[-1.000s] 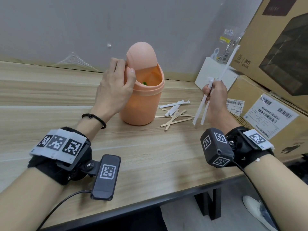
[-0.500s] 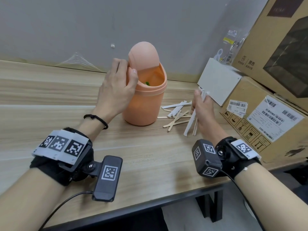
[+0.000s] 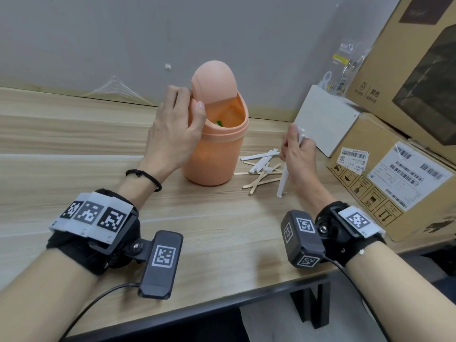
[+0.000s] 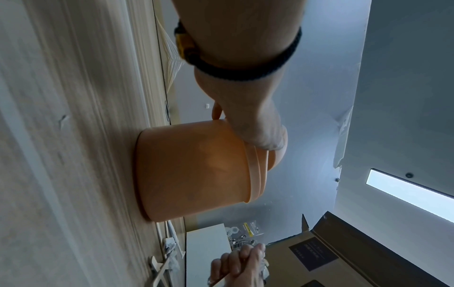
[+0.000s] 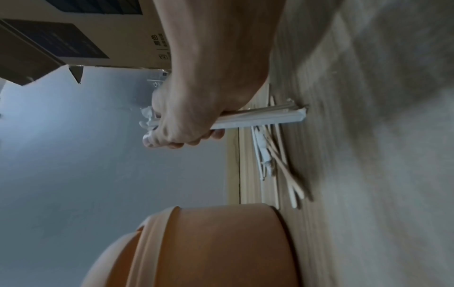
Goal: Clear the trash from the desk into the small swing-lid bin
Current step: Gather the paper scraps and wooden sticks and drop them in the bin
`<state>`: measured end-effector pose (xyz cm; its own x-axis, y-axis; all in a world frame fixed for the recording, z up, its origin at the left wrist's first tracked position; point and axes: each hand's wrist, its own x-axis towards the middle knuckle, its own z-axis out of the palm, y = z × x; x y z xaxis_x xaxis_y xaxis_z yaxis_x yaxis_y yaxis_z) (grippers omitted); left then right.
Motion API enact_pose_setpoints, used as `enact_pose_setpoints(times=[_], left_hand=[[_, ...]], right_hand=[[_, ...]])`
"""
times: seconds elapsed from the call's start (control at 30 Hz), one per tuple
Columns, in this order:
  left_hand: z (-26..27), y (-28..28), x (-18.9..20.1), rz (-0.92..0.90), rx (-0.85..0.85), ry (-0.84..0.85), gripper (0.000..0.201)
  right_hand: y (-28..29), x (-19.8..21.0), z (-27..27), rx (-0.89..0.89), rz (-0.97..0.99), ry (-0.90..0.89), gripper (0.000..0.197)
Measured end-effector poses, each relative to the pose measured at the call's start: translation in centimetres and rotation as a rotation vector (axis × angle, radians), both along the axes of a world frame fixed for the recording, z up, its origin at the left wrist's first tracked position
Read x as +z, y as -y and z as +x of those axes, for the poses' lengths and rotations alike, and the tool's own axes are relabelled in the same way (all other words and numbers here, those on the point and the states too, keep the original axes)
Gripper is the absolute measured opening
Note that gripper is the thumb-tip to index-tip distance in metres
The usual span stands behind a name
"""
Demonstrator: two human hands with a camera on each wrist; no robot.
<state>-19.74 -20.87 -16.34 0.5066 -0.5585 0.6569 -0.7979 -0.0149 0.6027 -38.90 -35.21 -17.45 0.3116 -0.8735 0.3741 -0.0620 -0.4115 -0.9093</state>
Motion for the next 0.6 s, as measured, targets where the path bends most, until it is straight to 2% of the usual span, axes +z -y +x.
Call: enact_pose_setpoints(times=[0.17, 0.33, 0.47, 0.6], left_hand=[[0.0, 0.0, 0.0, 0.003, 0.001, -0.005, 0.034], [0.1, -0.1, -0.1, -0.004, 0.003, -0.009, 0.035], [0.2, -0.2, -0.1, -0.006, 0.002, -0.013, 0.037], [0.2, -0.2, -0.1, -0.006, 0.008, -0.009, 0.033]], right_hand=[[-0.1, -2.3, -0.8, 0.025, 0.073, -0.056, 0.041], [0.2, -3.8, -1.0, 0.038, 0.265, 0.011, 0.041], [0.8, -3.5, -1.2, -0.021, 0.359, 0.09, 0.04], [1.3, -1.6, -1.7, -0.046, 0.368, 0.18, 0.034]])
